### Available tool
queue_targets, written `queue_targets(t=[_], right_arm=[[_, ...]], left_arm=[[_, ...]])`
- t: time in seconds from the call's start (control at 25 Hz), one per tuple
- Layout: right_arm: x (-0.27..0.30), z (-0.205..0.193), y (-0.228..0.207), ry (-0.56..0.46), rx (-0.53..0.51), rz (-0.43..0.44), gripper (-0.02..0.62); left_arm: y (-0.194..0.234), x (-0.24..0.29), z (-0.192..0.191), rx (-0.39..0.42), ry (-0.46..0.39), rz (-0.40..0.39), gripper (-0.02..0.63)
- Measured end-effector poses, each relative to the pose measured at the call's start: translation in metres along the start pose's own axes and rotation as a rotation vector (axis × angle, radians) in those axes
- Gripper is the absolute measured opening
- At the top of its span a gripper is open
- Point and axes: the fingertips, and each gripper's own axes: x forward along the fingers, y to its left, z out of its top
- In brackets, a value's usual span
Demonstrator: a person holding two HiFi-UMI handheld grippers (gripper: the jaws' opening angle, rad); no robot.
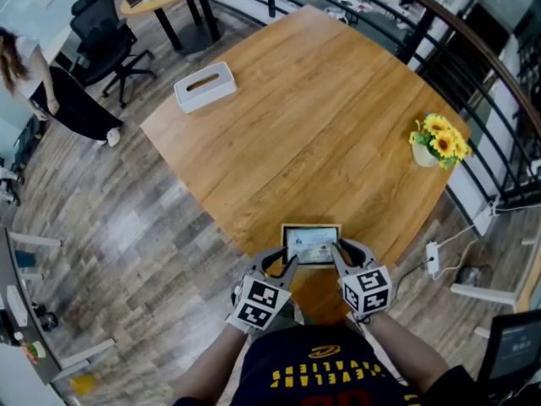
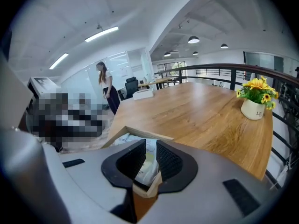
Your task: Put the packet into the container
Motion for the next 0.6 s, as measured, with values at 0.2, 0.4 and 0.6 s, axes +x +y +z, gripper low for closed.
queue_targets(t=[0.2, 0.4, 0.6], right_arm=[[-0.015, 0.026, 0.013, -0.072, 0.025, 0.025, 0.058], [-0.034, 0.048, 0.03, -0.131, 0.034, 0.063, 0.058], [-0.057, 0.073, 0.049, -0.208, 0.05, 0.129, 0.057]], left_arm=[[-0.015, -0.014, 0.02, -0.035, -0.069, -0.024, 0.084], [-0.03, -0.033, 0.041, -0.077, -0.144, -0.048, 0.084], [-0.038, -0.059, 0.068, -0.123, -0.262, -0.043, 0.084]])
